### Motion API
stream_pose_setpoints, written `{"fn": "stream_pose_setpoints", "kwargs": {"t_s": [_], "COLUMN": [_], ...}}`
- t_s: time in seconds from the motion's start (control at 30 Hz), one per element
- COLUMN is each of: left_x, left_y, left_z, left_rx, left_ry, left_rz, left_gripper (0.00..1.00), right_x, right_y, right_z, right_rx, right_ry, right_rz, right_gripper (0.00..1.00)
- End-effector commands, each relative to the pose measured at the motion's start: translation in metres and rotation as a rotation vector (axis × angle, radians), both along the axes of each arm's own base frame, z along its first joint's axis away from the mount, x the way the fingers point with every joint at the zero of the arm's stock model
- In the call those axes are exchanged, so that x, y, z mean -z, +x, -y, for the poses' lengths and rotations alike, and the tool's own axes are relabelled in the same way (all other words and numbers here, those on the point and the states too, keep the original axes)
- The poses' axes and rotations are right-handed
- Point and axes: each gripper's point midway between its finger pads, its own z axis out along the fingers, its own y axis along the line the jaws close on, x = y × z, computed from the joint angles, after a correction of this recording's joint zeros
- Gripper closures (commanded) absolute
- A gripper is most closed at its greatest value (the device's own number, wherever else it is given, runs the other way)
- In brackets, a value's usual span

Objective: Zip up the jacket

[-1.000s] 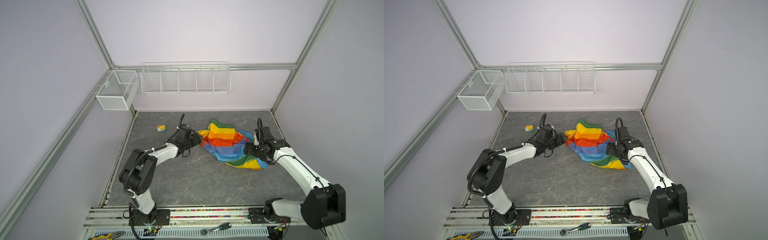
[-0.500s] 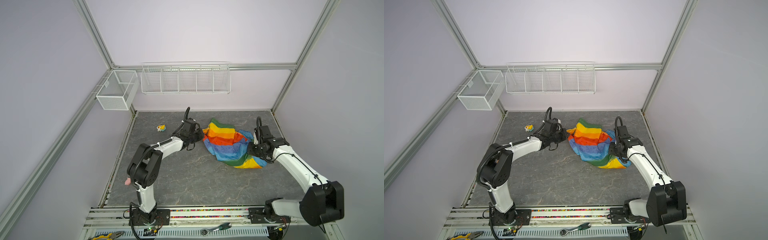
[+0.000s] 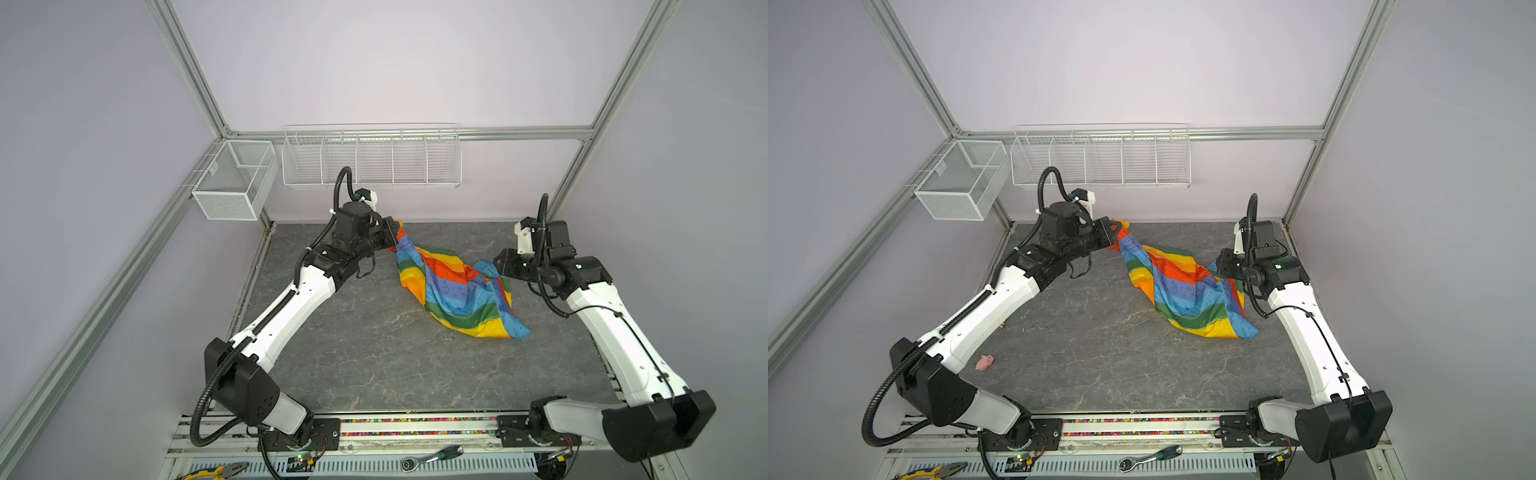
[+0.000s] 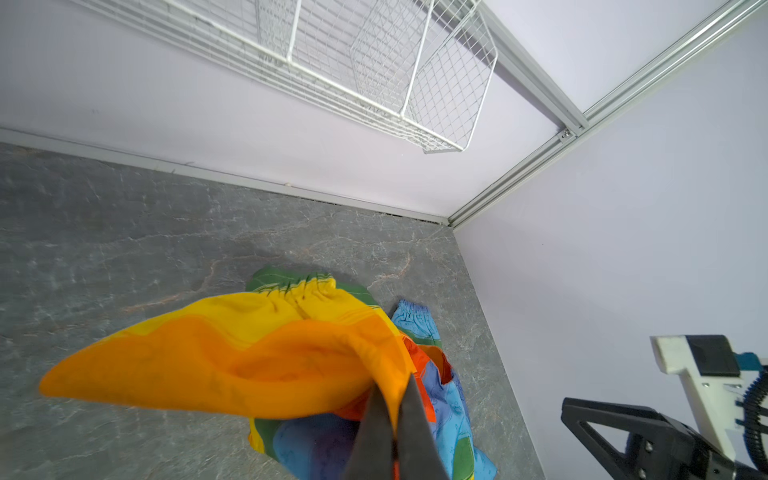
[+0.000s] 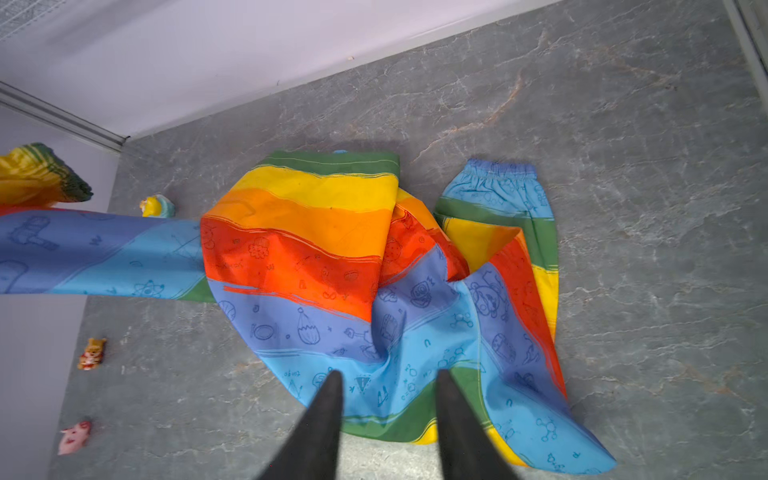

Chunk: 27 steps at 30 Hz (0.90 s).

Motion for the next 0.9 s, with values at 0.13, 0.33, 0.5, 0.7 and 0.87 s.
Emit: {"fn": "stream_pose_setpoints", "kwargs": {"t_s": [0.13,0.33,0.5,0.7,0.87], "left_x": [-0.013,-0.019,-0.019,-0.022,-0.026], "left_y": [-0.011,-0.017,-0.021,-0.027,-0.033], "left_z": [-0.033,-0.042,-0.044,-0.047,-0.051], "left_rx": [-0.072,-0.088,-0.083,-0.078,-0.079], "left_ry": [0.103,0.118,0.119,0.114,0.114], "left_rz": [0.022,0.034,0.029,0.029,0.035], "left_gripper": [1.0,1.0,1.0,1.0,1.0], "right_x": [0.072,0.127,0.131,0.12,0.131], "right_y": [-0.032,-0.065,-0.077,-0.072,-0.061], "right_z": [-0.008,-0.023,-0.057,-0.098,-0.128], "right_rx": [-0.04,-0.07,-0.155,-0.269,-0.334], "right_ry": [0.014,0.024,-0.015,-0.116,-0.207], "right_rz": [-0.208,-0.323,-0.293,-0.223,-0.216], "right_gripper": [0.19,0.16,0.15,0.12,0.13]}}
